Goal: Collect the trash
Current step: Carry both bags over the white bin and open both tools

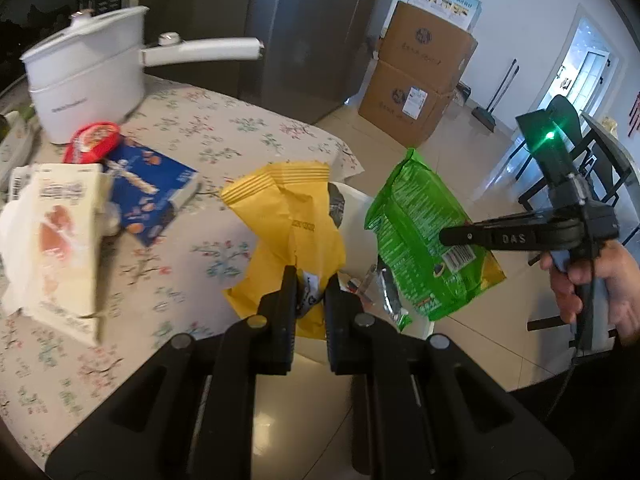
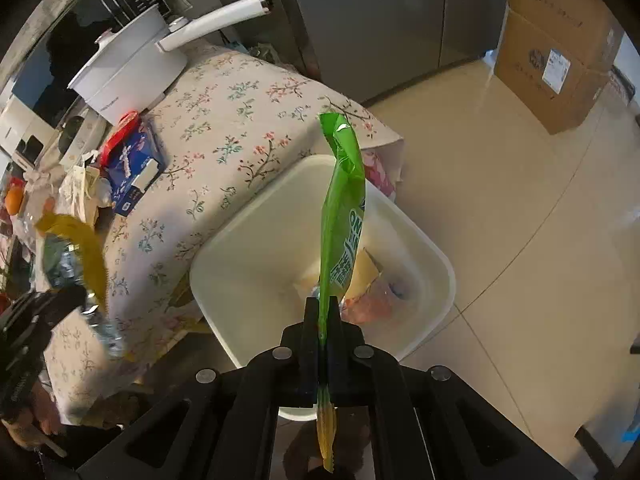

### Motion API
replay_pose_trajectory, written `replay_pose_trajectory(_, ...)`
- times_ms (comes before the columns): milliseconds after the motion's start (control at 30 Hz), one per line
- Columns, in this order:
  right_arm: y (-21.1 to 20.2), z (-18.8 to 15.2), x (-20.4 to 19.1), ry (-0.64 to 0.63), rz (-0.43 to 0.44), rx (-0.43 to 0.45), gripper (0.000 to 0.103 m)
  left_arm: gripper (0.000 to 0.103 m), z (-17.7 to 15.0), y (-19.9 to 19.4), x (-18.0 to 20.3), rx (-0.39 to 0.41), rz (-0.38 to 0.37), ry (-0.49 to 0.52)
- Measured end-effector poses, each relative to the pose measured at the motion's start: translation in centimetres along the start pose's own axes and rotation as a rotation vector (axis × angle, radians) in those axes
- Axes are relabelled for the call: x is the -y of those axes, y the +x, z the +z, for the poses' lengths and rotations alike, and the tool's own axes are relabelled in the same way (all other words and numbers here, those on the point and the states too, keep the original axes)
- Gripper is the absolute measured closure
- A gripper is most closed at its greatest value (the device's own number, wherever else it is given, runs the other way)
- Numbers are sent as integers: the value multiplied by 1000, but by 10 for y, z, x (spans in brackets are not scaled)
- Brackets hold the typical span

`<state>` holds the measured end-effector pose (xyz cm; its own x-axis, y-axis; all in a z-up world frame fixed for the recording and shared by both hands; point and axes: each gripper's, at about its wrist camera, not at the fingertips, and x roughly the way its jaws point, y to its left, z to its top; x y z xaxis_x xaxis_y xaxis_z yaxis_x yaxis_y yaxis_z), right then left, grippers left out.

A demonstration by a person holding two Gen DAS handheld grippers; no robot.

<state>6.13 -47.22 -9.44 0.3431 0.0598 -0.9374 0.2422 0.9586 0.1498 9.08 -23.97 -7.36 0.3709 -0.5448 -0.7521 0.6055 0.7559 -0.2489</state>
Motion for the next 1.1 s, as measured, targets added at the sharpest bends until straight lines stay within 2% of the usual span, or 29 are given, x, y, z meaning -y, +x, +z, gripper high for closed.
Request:
replay_pose_trajectory(100, 5, -1, 6, 11, 8, -17, 97, 90, 3, 17, 12, -8, 9, 9)
replay_pose_trajectory(200, 6, -2, 14, 27, 11, -21, 86, 90, 6, 34, 19, -14, 15, 15)
replay_pose_trajectory(367, -8, -4, 24, 51, 5, 22, 55, 89, 8, 54, 24, -24, 19, 6)
replay_pose_trajectory(600, -16, -5, 28, 53, -20, 38, 49, 89, 9, 69, 35, -27, 21, 13)
replay_pose_trajectory(733, -21, -6, 32, 70, -26, 52, 47, 89, 7, 68, 40, -23, -25, 4)
replay_pose_trajectory(933, -29, -9, 39, 96, -41, 74, 43, 88, 8, 69, 49, -31, -55, 26)
replay_pose_trajectory(967, -30, -10, 39, 98, -41, 74, 43, 81, 9, 70, 48, -35, -50, 25)
replay_pose_trajectory(1033, -30, -9, 40, 108, -41, 74, 42, 62, 9, 67, 46, -36, -43, 19)
replay_pose_trajectory(1067, -31, -9, 39, 114, -39, 78, 41, 49, 9, 66, 45, -31, -37, 17)
replay_pose_trajectory(1100, -33, -8, 38, 115, -37, 83, 41, 41, 9, 60, 43, -20, -29, 18)
